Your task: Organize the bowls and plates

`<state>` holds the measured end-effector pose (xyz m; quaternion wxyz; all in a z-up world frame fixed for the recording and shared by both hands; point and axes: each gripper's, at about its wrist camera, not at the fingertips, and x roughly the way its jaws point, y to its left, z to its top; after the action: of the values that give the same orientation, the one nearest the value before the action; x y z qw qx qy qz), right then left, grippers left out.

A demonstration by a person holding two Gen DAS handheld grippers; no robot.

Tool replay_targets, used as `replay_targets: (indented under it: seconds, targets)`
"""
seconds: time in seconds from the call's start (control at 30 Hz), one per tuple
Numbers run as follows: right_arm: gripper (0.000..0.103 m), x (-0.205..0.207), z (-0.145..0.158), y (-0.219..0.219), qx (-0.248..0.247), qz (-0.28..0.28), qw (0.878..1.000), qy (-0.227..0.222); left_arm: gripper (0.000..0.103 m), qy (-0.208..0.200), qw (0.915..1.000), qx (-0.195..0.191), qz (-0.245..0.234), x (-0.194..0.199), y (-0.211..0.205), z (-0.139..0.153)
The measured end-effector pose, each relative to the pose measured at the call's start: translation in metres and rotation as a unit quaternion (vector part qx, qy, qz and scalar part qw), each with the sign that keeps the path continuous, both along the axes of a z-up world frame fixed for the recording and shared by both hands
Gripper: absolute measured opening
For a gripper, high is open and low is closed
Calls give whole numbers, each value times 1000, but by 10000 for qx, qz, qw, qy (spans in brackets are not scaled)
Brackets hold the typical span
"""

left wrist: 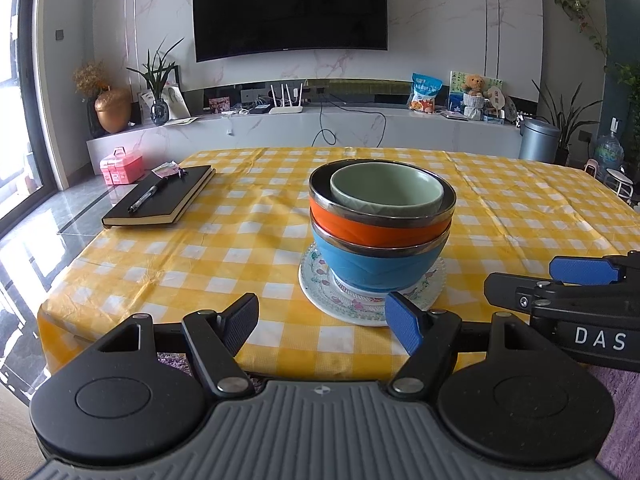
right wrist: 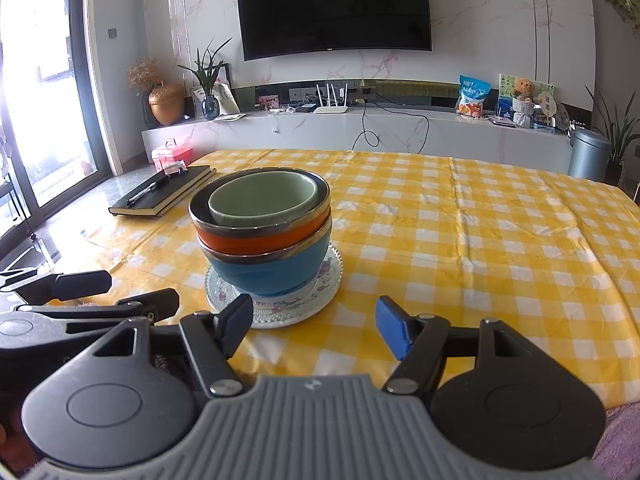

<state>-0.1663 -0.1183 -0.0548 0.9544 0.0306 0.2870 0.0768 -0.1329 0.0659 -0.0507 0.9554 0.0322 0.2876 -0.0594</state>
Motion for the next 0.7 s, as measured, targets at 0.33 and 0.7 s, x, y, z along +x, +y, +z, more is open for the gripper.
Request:
replay_targets:
  seconds: [0.33, 0.7]
  targets:
    - [68, -1, -1, 0, 7, -4, 10000, 17, 85, -33, 10000, 23, -22, -1, 0, 1]
    - [68, -1, -1, 0, 13, -7, 10000, 24, 85, -42, 10000, 32, -31, -2, -1, 1]
